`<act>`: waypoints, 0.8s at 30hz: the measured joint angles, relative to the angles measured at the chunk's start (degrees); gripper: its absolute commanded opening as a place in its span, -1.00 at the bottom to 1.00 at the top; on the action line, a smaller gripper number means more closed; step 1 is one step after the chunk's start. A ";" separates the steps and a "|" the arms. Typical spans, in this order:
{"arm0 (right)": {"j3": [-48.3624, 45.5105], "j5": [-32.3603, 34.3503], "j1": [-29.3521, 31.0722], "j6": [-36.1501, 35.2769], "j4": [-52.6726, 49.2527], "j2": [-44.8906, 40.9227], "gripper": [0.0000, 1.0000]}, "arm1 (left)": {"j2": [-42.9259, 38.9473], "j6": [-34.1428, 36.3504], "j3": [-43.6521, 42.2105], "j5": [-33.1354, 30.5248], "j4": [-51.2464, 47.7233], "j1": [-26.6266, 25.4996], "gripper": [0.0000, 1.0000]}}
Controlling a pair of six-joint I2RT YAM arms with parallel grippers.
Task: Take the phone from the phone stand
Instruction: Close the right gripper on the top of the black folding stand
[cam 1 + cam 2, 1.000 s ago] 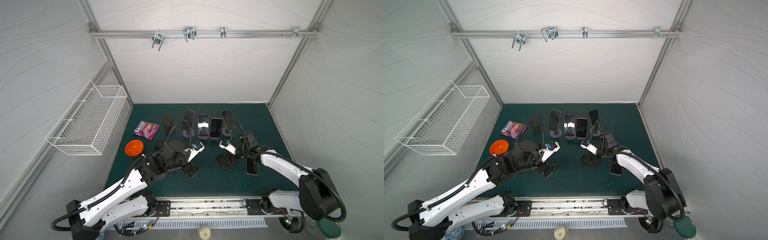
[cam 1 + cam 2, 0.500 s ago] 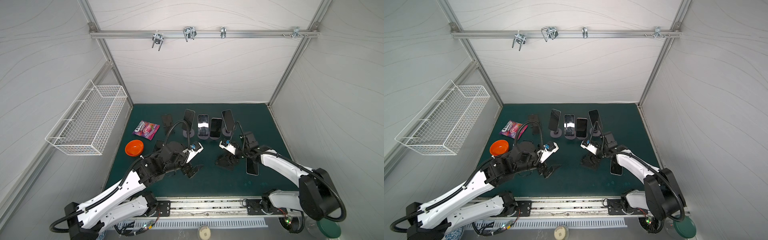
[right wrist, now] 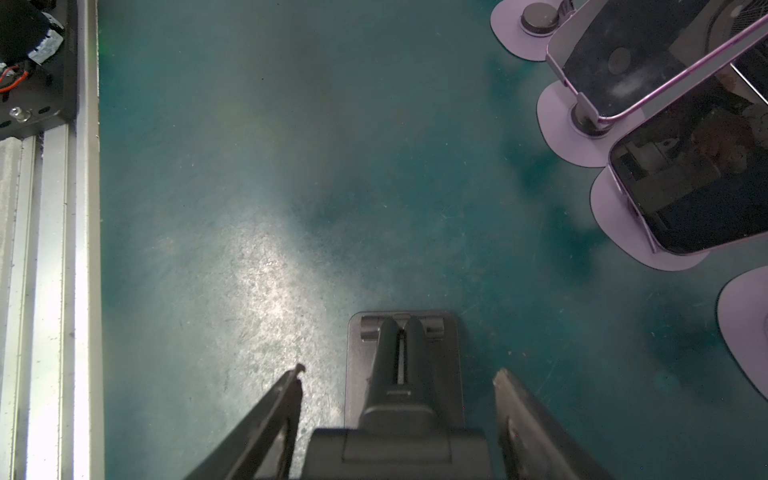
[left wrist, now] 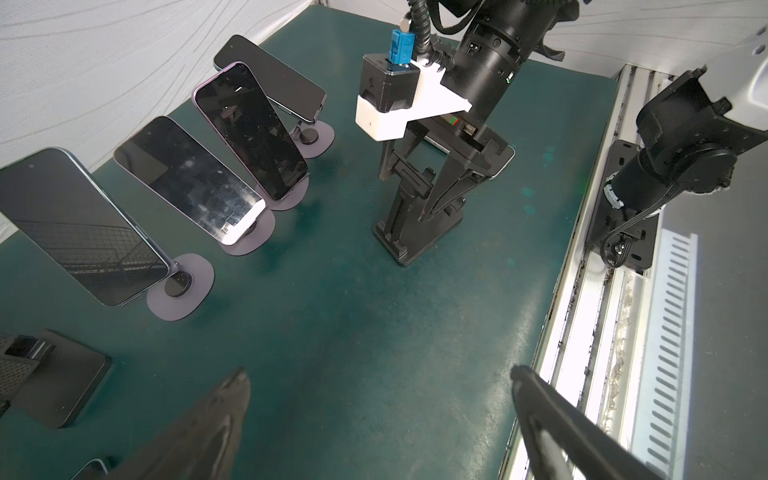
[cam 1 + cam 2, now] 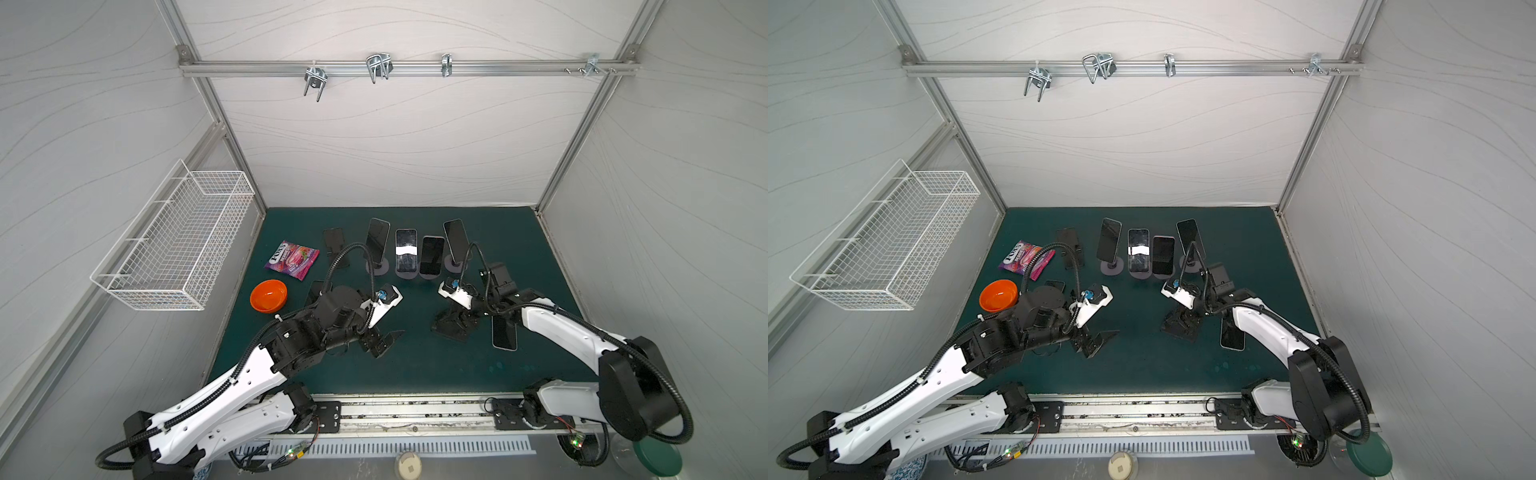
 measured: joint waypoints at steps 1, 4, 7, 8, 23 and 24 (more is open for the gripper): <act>0.04 0.00 0.00 0.00 -0.13 -0.02 0.06 | -0.17 -0.13 0.00 -0.04 0.00 0.00 0.98; 0.04 0.00 0.00 -0.02 -0.37 -0.09 0.06 | -0.50 -0.37 0.00 -0.04 -0.02 0.00 0.98; 0.04 0.00 -0.04 0.00 -0.81 -0.26 0.06 | -0.81 -0.57 0.00 -0.07 -0.04 0.00 0.98; 0.04 0.00 -0.04 -0.02 -0.94 -0.31 0.05 | -0.90 -0.59 0.00 -0.07 -0.07 0.00 0.98; 2.93 0.04 -1.46 2.84 -2.36 -1.20 -0.05 | -2.10 -1.62 0.00 -1.01 -1.36 0.00 0.98; 2.95 0.04 -1.46 3.13 -2.36 -1.27 -0.06 | -2.10 -1.68 0.00 -1.16 -1.36 0.00 0.98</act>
